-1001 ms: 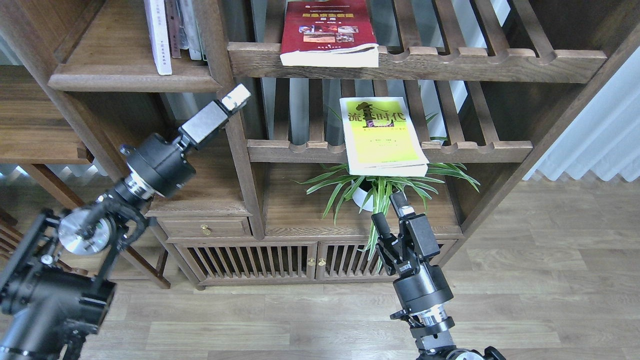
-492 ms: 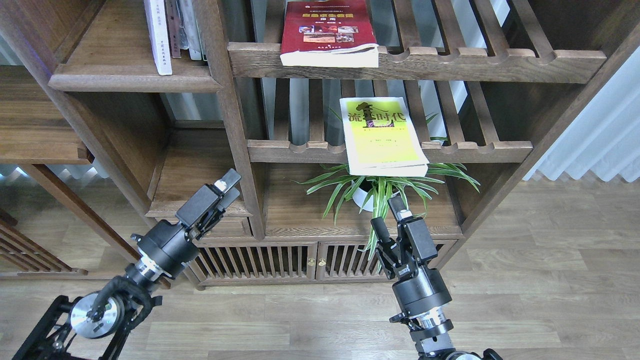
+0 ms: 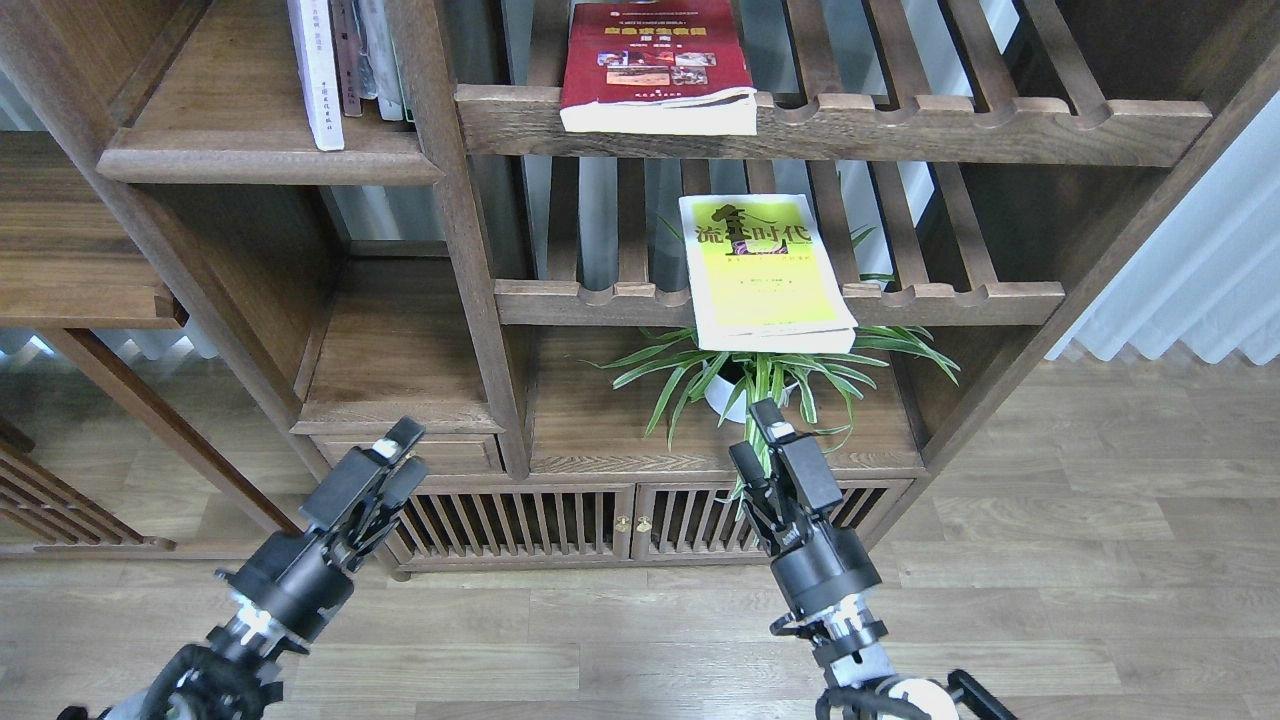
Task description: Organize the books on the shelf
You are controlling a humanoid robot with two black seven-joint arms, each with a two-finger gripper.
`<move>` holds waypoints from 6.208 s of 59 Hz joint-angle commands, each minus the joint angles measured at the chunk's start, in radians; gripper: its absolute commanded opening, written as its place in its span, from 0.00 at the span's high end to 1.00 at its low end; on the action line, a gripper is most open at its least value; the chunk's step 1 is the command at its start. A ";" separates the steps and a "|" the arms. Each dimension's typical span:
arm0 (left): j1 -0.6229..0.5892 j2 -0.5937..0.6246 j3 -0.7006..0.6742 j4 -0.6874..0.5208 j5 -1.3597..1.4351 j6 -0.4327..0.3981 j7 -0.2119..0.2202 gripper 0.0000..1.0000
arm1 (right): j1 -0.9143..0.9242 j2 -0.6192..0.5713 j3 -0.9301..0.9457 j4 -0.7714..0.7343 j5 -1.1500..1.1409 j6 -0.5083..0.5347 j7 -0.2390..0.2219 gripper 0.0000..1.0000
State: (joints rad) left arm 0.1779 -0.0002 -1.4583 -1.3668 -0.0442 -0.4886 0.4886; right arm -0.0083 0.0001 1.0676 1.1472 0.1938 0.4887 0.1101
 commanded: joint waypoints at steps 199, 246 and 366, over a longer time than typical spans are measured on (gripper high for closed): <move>0.095 0.210 0.171 -0.014 -0.414 0.000 -0.034 0.02 | -0.305 -0.008 -0.236 0.256 -0.119 0.000 -0.046 0.96; 0.034 0.259 0.325 -0.012 -0.431 0.000 -0.077 0.02 | -0.322 0.000 -0.333 0.206 -0.229 0.000 -0.084 0.96; -0.152 0.243 0.498 0.083 -0.375 0.000 -0.068 0.94 | -0.337 0.000 -0.376 0.210 -0.238 0.000 -0.102 0.95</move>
State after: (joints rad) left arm 0.0205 0.2361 -0.9611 -1.2796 -0.4189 -0.4887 0.4208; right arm -0.3471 0.0000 0.7240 1.3580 -0.0461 0.4888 0.0236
